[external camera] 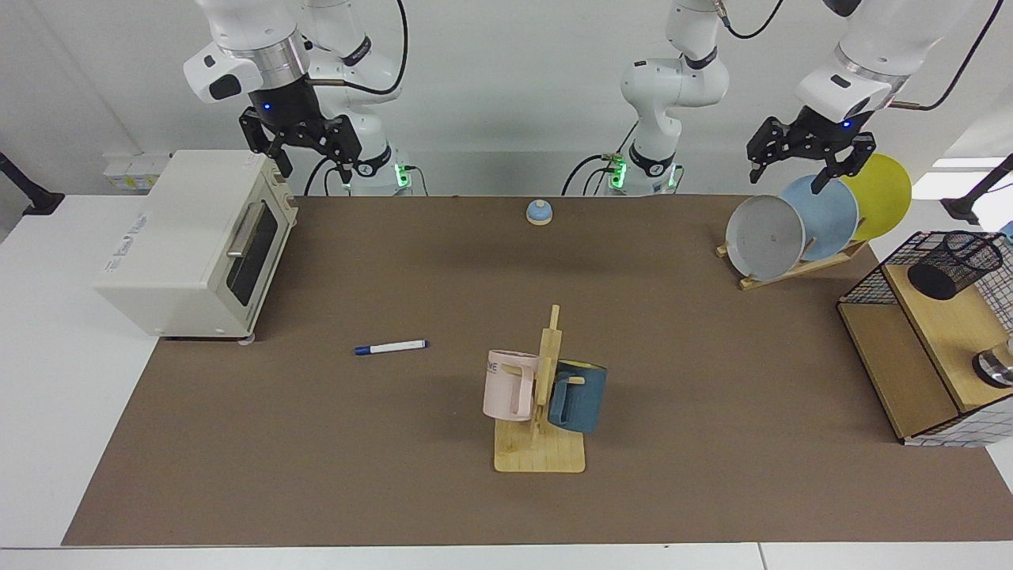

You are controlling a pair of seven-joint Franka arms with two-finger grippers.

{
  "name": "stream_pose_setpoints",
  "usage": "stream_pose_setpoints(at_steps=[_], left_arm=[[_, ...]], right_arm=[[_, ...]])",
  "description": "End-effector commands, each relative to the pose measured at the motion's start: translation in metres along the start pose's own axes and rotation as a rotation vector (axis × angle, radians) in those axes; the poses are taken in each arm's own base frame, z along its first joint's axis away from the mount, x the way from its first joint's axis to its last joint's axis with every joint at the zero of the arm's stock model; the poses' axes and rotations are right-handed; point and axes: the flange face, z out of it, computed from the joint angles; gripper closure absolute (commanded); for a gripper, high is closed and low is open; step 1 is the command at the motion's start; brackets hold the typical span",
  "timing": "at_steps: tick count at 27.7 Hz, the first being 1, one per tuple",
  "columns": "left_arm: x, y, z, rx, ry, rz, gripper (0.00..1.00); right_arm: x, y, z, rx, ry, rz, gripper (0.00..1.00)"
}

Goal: Put markers into pen holder

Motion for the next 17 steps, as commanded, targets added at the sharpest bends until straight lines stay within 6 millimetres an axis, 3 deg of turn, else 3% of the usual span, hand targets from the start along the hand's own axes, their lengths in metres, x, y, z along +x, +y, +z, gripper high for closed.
stream_pose_setpoints(at_steps=[1, 9, 17], left_arm=[[-0.008, 0.001, -0.004, 0.001, -0.008, -0.009, 0.00], [-0.008, 0.001, -0.003, 0.000, -0.012, -0.009, 0.00], [-0.008, 0.003, -0.004, 0.000, -0.010, -0.004, 0.00]], right_arm=[[0.001, -0.008, 0.010, 0.031, 0.017, 0.255, 0.00], [0.007, -0.017, 0.040, 0.076, -0.015, 0.687, 0.00], [0.004, -0.020, 0.054, 0.049, -0.044, 0.888, 0.00]])
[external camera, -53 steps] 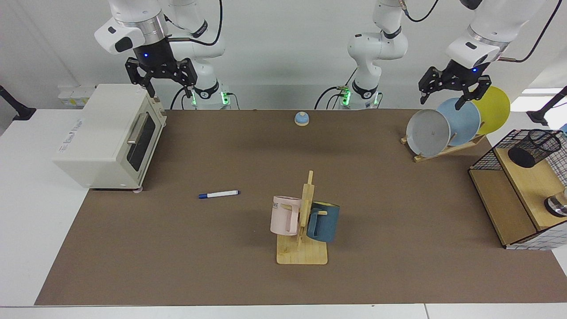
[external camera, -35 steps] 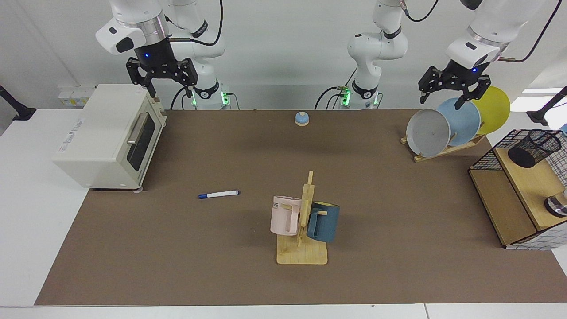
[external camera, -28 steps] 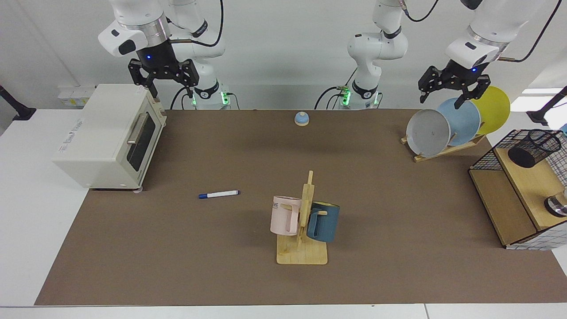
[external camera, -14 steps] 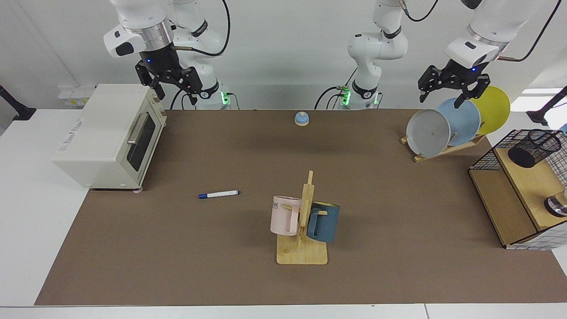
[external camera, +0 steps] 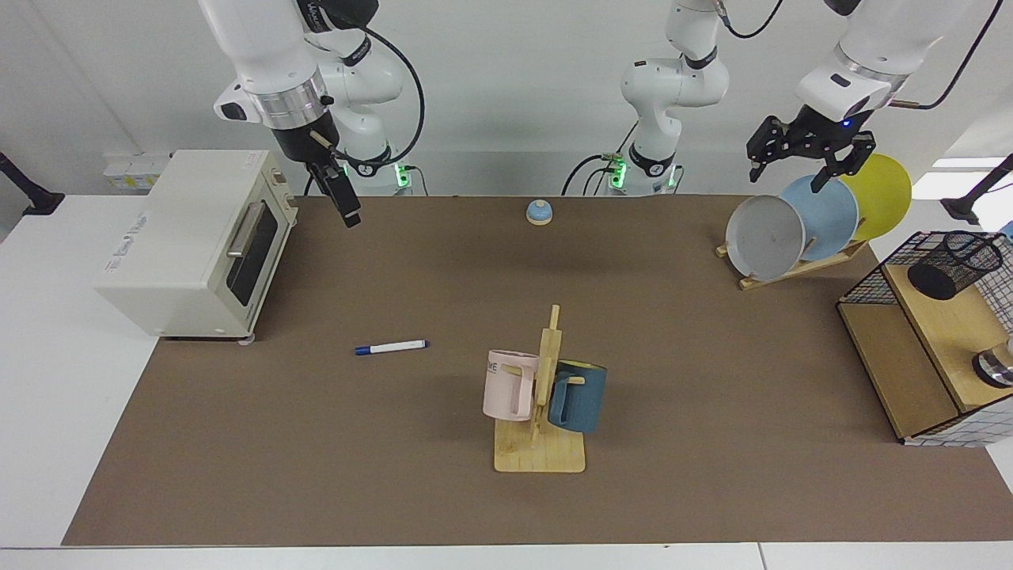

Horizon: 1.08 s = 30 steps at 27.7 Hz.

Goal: Put markers into pen holder

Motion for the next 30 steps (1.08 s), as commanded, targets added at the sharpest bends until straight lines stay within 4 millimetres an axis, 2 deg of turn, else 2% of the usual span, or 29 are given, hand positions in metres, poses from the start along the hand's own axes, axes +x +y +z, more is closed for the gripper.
stream_pose_setpoints(at_steps=[1, 5, 12, 24, 30], left_arm=[[-0.007, 0.002, -0.004, 0.001, -0.006, -0.004, 0.00], [-0.009, 0.000, -0.003, -0.001, -0.016, -0.009, 0.00], [-0.015, -0.002, -0.003, -0.007, -0.040, -0.017, 0.00], [-0.014, 0.002, -0.003, -0.007, -0.041, -0.009, 0.00], [-0.014, 0.002, -0.003, -0.007, -0.041, -0.009, 0.00]], right_arm=[[-0.003, 0.003, 0.007, 0.001, -0.016, 0.135, 0.00], [0.003, 0.003, 0.022, -0.030, -0.025, 0.219, 0.00], [0.013, -0.025, 0.077, -0.065, -0.033, 0.395, 0.00], [-0.001, -0.043, 0.162, -0.039, -0.030, 0.339, 0.00], [0.006, -0.037, 0.198, -0.014, -0.022, 0.328, 0.00]])
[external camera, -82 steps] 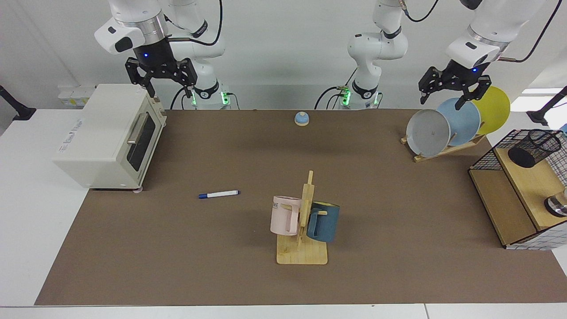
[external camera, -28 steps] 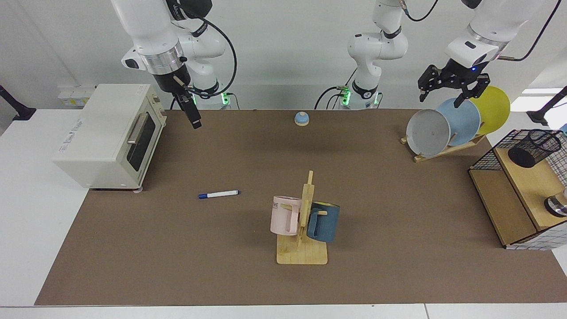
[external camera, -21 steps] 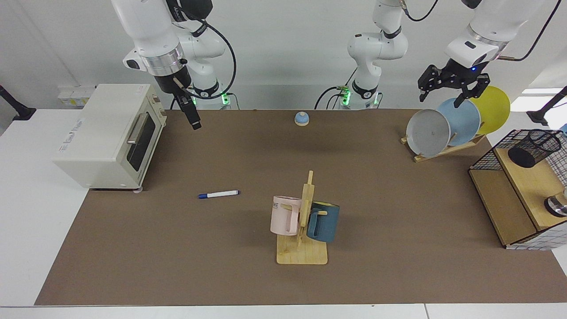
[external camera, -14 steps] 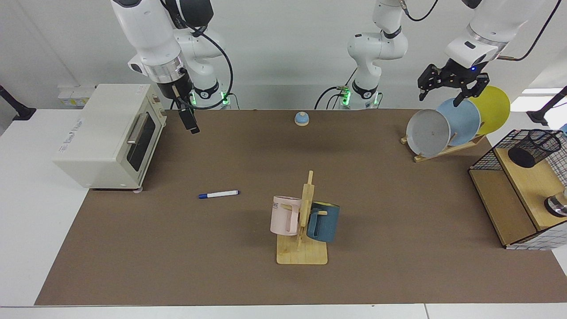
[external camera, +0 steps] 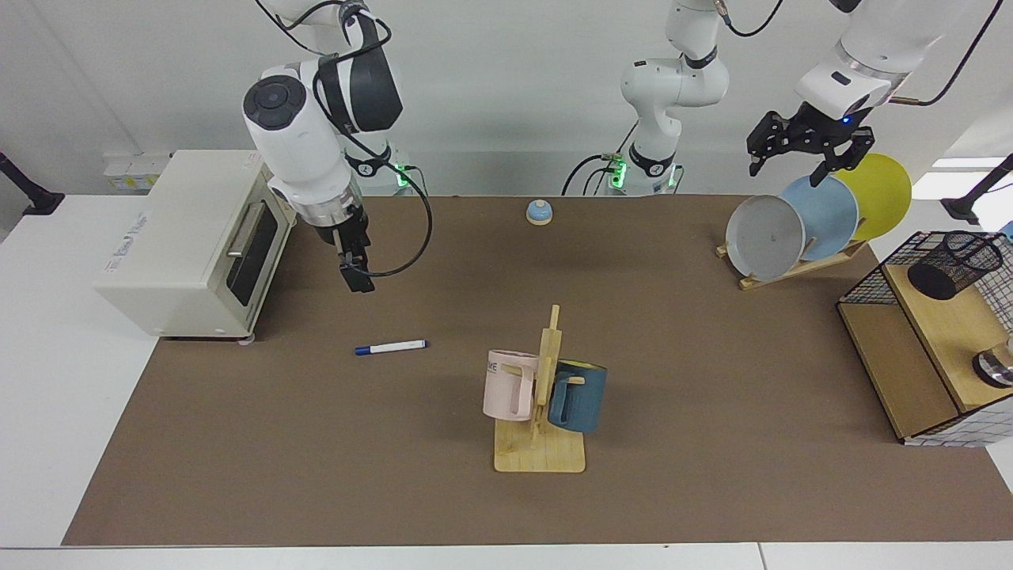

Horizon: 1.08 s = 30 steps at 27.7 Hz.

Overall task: Put markers into pen holder
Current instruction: 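Reach the right gripper to the white marker and grasp it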

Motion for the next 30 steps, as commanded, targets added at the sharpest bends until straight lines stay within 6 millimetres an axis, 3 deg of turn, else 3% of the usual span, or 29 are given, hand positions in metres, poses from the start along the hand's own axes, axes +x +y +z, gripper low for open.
stream_pose_setpoints(at_steps=[1, 8, 21, 30], left_arm=[[-0.006, 0.002, -0.002, 0.001, -0.009, -0.007, 0.00], [-0.007, 0.002, -0.003, 0.001, -0.007, -0.007, 0.00], [-0.007, 0.002, -0.002, -0.001, -0.010, -0.006, 0.00], [-0.008, 0.002, -0.002, -0.002, -0.013, -0.008, 0.00]], right_arm=[[0.008, 0.006, 0.032, 0.038, -0.010, 0.004, 0.00], [0.015, 0.003, 0.072, 0.051, -0.008, 0.018, 0.00], [0.031, -0.016, 0.125, 0.091, -0.004, -0.014, 0.00], [0.037, -0.026, 0.143, 0.126, 0.000, -0.044, 0.00]])
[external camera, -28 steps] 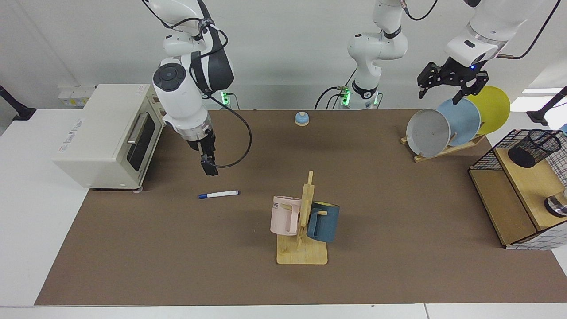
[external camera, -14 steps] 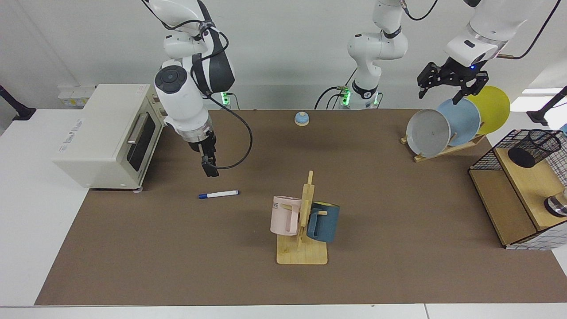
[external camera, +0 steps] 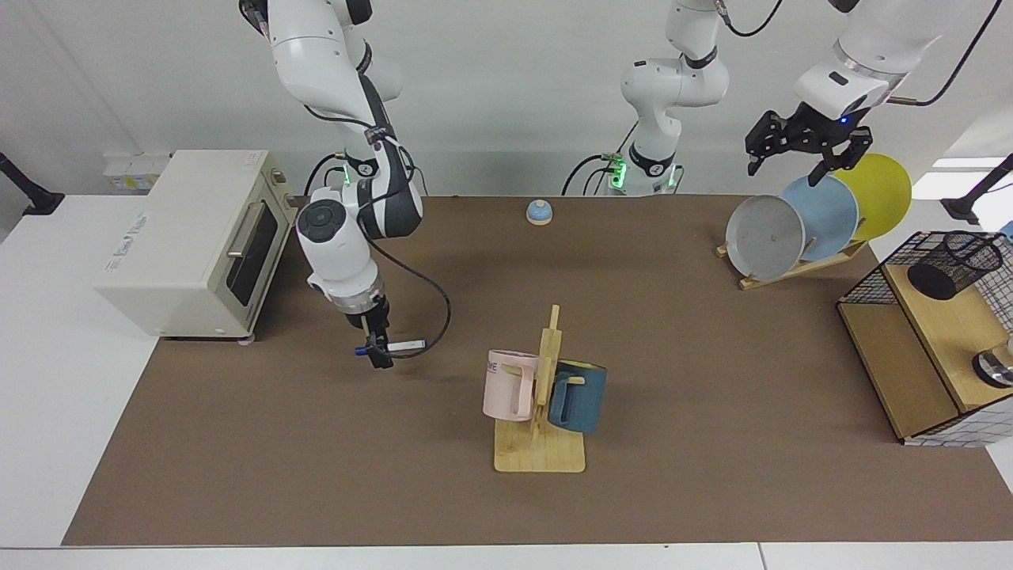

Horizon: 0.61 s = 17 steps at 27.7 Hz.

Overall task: Put markers into pen holder
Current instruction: 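Reach the right gripper to the white marker and grasp it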

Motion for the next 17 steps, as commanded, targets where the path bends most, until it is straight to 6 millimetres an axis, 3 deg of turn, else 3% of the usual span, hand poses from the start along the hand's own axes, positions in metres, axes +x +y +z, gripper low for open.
stream_pose_setpoints(at_steps=[1, 17], left_arm=[[-0.007, 0.002, -0.003, -0.001, -0.007, -0.008, 0.00], [-0.009, 0.003, -0.002, -0.001, -0.008, -0.006, 0.00]], right_arm=[[0.005, -0.004, 0.008, 0.023, -0.011, -0.025, 0.00], [0.005, 0.000, 0.024, 0.000, -0.013, -0.043, 0.01]])
